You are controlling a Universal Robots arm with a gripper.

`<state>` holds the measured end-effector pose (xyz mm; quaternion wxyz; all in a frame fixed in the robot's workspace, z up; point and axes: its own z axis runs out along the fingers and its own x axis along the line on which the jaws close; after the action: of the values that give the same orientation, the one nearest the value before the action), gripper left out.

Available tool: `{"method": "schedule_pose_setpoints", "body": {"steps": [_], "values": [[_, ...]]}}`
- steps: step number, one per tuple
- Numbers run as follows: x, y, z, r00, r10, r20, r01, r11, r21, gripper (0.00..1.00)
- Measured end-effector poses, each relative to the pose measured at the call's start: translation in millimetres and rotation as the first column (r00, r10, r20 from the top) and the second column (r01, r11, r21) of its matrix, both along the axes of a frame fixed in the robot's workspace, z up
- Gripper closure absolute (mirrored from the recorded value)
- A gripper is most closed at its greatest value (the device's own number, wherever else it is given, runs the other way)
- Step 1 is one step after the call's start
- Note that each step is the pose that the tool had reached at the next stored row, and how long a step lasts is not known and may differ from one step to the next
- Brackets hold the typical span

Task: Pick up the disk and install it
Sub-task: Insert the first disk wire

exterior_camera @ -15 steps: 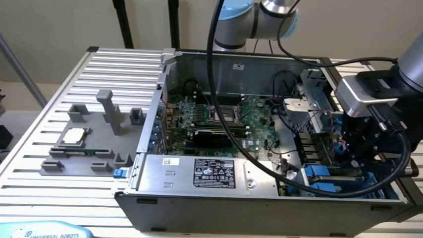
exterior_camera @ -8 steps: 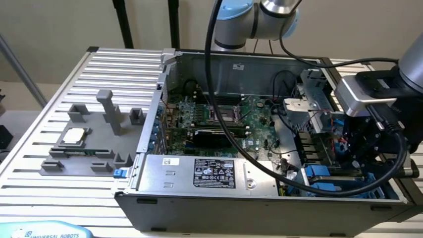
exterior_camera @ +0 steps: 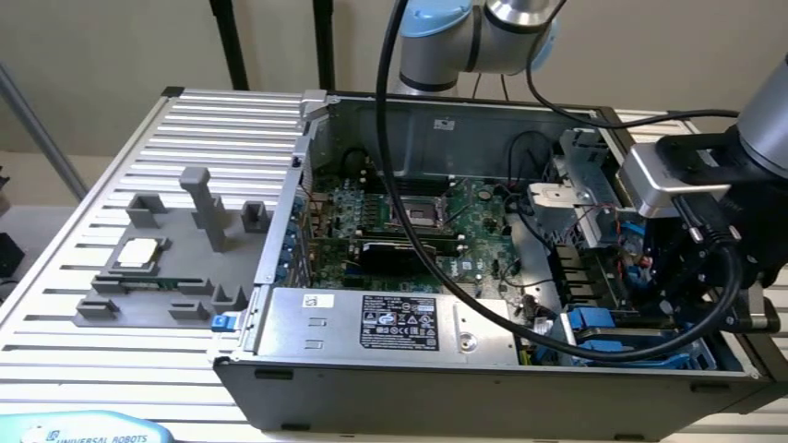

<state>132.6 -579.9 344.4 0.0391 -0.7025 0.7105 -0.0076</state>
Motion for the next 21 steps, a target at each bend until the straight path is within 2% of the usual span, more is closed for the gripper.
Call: {"method": "schedule_pose_setpoints", "body": {"steps": [1, 4, 10, 21], "values": [[-0.2, 0.0, -0.2, 1.0, 0.0, 0.0022, 0.0, 1.0, -0.0007, 0.84], [-1.2, 0.0, -0.6, 1.0, 0.0, 0.0035, 0.0, 1.0, -0.0008, 0.84], [-11.5, -0.1, -2.3, 0.9999, -0.011, 0.0116, 0.011, 0.9999, -0.0006, 0.84], [-12.4, 0.7, -3.3, 0.9964, -0.071, 0.046, 0.071, 0.9975, 0.0006, 0.84]]}}
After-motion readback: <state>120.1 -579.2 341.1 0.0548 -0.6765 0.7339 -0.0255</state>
